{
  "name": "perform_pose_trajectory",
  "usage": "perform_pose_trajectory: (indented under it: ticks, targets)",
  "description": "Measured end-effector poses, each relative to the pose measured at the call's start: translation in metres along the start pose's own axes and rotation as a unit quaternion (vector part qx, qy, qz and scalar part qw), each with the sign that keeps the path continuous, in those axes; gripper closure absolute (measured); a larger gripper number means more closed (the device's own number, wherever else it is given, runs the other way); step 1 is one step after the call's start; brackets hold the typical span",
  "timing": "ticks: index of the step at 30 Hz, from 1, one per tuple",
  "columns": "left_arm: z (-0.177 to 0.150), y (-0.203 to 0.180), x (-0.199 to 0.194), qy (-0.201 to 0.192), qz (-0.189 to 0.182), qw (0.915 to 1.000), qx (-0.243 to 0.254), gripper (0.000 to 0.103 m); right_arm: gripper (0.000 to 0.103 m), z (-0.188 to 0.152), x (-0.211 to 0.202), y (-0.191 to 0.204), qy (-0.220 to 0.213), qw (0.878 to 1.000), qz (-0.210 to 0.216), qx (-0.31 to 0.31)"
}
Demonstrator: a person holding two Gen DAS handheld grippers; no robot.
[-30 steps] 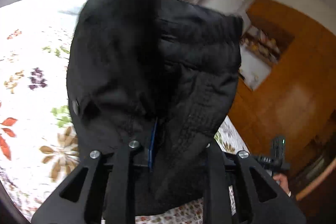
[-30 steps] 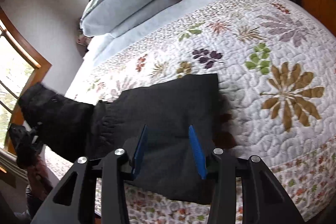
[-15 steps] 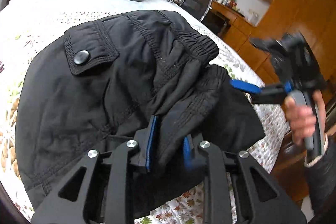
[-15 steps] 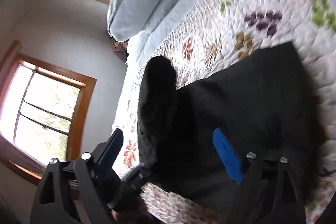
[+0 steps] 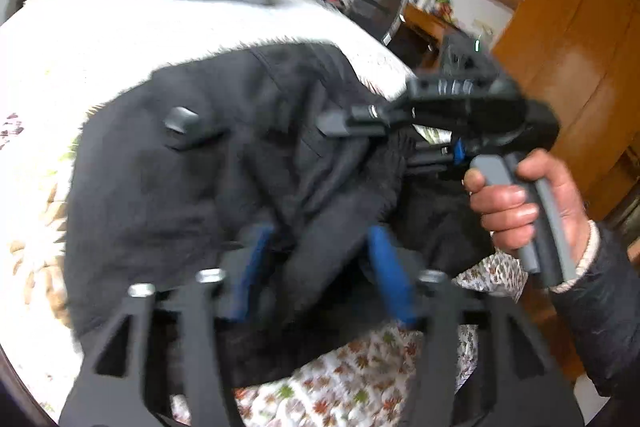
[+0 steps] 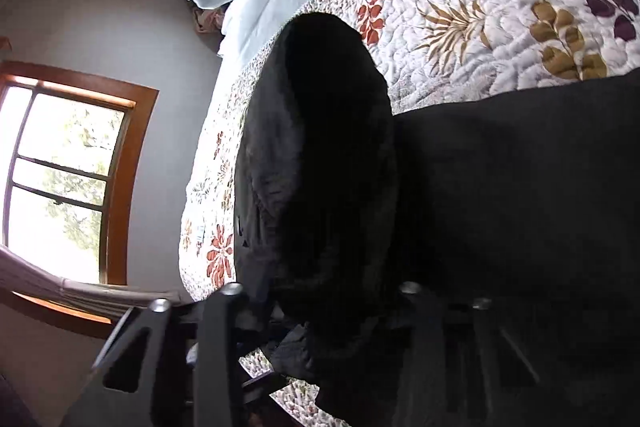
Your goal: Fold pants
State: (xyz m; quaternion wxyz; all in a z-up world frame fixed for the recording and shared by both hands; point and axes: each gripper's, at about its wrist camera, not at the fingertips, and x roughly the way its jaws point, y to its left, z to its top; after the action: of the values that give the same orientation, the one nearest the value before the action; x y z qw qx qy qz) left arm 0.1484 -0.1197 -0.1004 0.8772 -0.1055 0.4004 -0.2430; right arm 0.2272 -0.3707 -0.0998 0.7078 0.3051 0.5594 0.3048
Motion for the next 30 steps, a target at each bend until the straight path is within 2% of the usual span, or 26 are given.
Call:
perform_pose_trajectory:
  ticks: [4, 7, 10, 14, 18, 25, 30]
  targets:
    - [0.002, 0.022, -0.041, -0.049, 0.053, 0.9972, -0.023, 0.012, 0.073, -0.008, -0.005, -0.001, -0.01, 1.0, 0.012, 0.005]
    - [0.004, 0.048, -0.058, -0.061, 0.09, 0.9927, -0.054, 0.011, 0.075, -0.012, -0.01, 0.0, -0.018, 1.0, 0.018, 0.009]
    - [0.008, 0.078, -0.055, -0.03, 0.129, 0.9866, -0.095, 0.01, 0.076, -0.018, -0.024, -0.002, -0.027, 0.999, 0.036, 0.022]
    - [0.006, 0.106, -0.049, -0.001, 0.127, 0.9813, -0.144, 0.01, 0.076, -0.023, -0.043, 0.001, -0.043, 0.997, 0.053, 0.025]
    - [0.004, 0.112, -0.04, 0.015, 0.109, 0.9814, -0.158, 0.01, 0.077, -0.03, -0.078, 0.001, -0.072, 0.995, 0.068, 0.027]
    - [-0.001, 0.084, -0.015, 0.031, 0.091, 0.9881, -0.12, 0.01, 0.077, -0.045, -0.137, -0.035, -0.11, 0.992, 0.04, 0.055]
    - [0.007, 0.06, 0.006, 0.046, 0.096, 0.991, -0.081, 0.01, 0.077, -0.051, -0.153, -0.067, -0.125, 0.987, 0.029, 0.093]
